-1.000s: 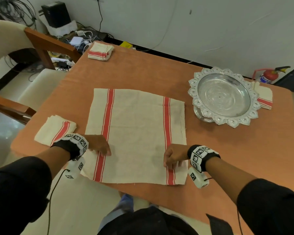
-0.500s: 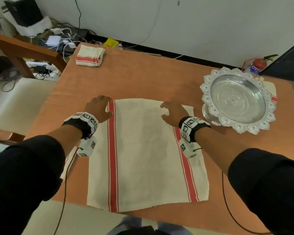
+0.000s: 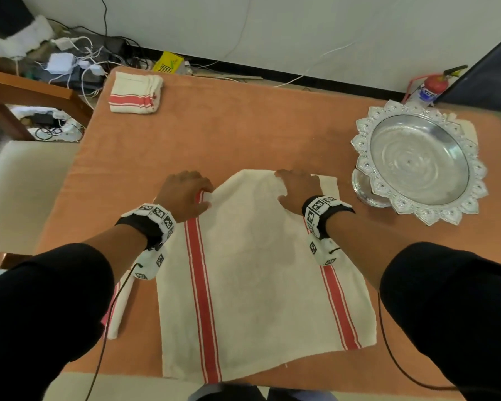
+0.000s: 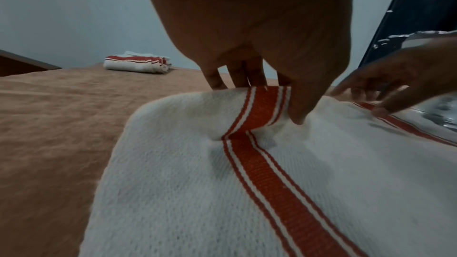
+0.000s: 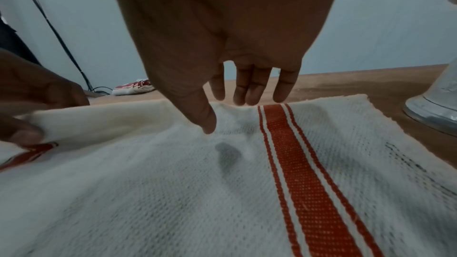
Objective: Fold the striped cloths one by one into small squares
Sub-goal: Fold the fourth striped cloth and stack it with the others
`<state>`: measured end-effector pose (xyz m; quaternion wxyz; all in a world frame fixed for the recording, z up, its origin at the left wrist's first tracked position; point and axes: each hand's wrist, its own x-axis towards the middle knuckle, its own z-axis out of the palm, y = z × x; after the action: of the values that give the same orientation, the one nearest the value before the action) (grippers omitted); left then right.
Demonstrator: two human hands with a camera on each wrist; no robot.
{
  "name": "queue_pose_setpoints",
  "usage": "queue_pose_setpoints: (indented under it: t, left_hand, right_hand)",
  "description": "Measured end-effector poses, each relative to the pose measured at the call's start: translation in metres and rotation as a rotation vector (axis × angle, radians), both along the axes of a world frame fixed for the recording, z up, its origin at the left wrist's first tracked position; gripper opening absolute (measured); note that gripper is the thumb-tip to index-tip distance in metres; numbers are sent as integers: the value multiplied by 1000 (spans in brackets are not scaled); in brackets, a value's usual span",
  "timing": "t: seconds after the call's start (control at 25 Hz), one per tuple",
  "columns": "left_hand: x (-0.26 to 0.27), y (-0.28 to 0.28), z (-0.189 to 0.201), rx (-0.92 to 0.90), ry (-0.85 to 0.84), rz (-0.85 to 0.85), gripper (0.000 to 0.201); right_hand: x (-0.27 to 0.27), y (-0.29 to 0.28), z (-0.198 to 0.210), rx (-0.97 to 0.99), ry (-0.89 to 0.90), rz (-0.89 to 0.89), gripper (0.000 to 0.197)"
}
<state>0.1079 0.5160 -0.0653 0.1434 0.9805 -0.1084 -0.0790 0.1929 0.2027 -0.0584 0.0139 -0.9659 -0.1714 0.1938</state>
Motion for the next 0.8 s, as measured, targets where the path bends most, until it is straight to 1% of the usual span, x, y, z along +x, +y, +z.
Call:
queue_pose_setpoints:
  t: [0.08,0.12,0.2,0.28,0.4,0.48,0.56,0.6,0.68,0.72,0.76,0.8]
  left_hand:
    - [-9,-6,0,-94,62,-126,17]
    - [-12,-9,1,-108,108,-160,17]
    - [-16,-14,2,-103,190,-163,21]
    - [-17,-17,2,-110,224,-139,25]
    - [-12,-16,5,-134,219,-129,30]
    - [-4,-12,10,-146,198,-106,30]
    - [5,-9,15,-153,197,-70,31]
    - [8,-8,17,-160,204,-60,31]
    - [11,-9,18,-171,229,-34,32]
    - [12,-9,18,-160,253,-12,39]
    - [15,-7,17,-131,276,14,44]
    - [20,-5,16,-89,284,39,44]
  right_hand:
    - [-1,2,3,12,-62,52,75]
    - [-2,4,4,30,-78,101,79]
    - [-2,13,6,43,-43,239,86]
    - [-5,29,8,53,35,320,85]
    - [-9,51,12,82,85,294,70]
    - [-7,59,16,33,91,305,51]
    - [-3,64,18,-21,96,340,27]
    - [-2,65,20,-26,98,356,20]
    - [1,68,22,-3,106,368,21]
    - [3,68,23,22,112,360,23]
    - [5,69,25,45,118,350,25]
    - [9,69,28,59,123,344,27]
